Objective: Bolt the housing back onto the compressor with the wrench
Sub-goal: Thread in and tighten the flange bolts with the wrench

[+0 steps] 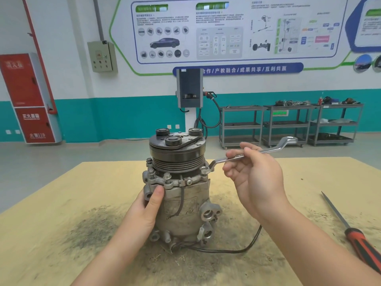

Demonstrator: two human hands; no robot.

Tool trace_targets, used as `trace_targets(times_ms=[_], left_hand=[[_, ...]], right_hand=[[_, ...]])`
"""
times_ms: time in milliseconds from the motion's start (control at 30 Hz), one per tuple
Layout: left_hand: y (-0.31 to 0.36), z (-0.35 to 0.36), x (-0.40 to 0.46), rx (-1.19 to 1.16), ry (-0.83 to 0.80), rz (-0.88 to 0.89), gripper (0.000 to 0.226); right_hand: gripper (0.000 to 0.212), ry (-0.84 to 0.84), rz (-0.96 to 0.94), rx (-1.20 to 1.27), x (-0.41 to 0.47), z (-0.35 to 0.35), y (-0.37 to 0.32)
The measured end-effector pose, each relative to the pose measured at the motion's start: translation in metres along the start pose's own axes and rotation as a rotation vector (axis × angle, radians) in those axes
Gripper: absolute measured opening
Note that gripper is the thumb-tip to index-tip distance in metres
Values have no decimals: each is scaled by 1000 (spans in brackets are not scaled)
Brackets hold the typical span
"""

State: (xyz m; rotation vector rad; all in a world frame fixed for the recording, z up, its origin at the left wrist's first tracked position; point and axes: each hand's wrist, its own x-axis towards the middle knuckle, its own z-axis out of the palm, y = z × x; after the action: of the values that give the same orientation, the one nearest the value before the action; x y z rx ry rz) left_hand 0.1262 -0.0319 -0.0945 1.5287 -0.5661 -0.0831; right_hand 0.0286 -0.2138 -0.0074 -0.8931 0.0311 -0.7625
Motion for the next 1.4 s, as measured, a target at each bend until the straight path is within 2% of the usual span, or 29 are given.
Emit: trace_targets(times_ms=[67, 133, 200, 267, 367, 433, 500, 567, 633, 733, 867, 1033, 1267, 1333, 1400], left_hand=[[-1, -1, 1, 10, -7, -10, 65], [-2, -2, 2, 20, -11, -14, 65], [-2, -1, 1, 22, -17, -9, 64], [-1, -1, 0, 18, -23, -1, 64], [1, 0, -3, 10, -29, 14, 72], [3, 1, -4, 10, -30, 36, 88], [4, 0, -6, 39, -59, 50, 102], [4, -3, -8, 74, -120, 49, 106], [2, -4, -8, 88, -165, 44, 105], [1, -2, -5, 86, -131, 49, 99], [1, 1, -4, 72, -117, 46, 85], [2, 2, -3, 62, -103, 43, 78], [3, 4, -4, 59, -88, 47, 85], [3, 4, -4, 56, -86, 52, 82], [2, 5, -3, 68, -71, 57, 79]], right_hand=[[18, -42, 57, 50, 6, -4, -1], [18, -76, 24, 57, 7, -8, 3], [16, -94, -219, -64, -3, -9, 15], [16, -148, -617, -251, -14, -9, 30], [20, -466, -1055, -650, -25, -11, 41], [25, -569, -1188, -865, -26, -12, 39], [25, -530, -1152, -784, -26, -7, 33], [18, -396, -1003, -589, -25, -1, 23], [20, -233, -775, -396, -21, 0, 10], [17, -120, -429, -165, -13, -5, 1], [22, -69, -195, -13, -7, -7, 4], [21, -3, -123, 113, -5, -5, 1], [21, -92, -34, 37, 1, -4, -2], [21, -118, -145, -29, -2, -6, 3], [19, -137, -424, -174, -11, -8, 18]])
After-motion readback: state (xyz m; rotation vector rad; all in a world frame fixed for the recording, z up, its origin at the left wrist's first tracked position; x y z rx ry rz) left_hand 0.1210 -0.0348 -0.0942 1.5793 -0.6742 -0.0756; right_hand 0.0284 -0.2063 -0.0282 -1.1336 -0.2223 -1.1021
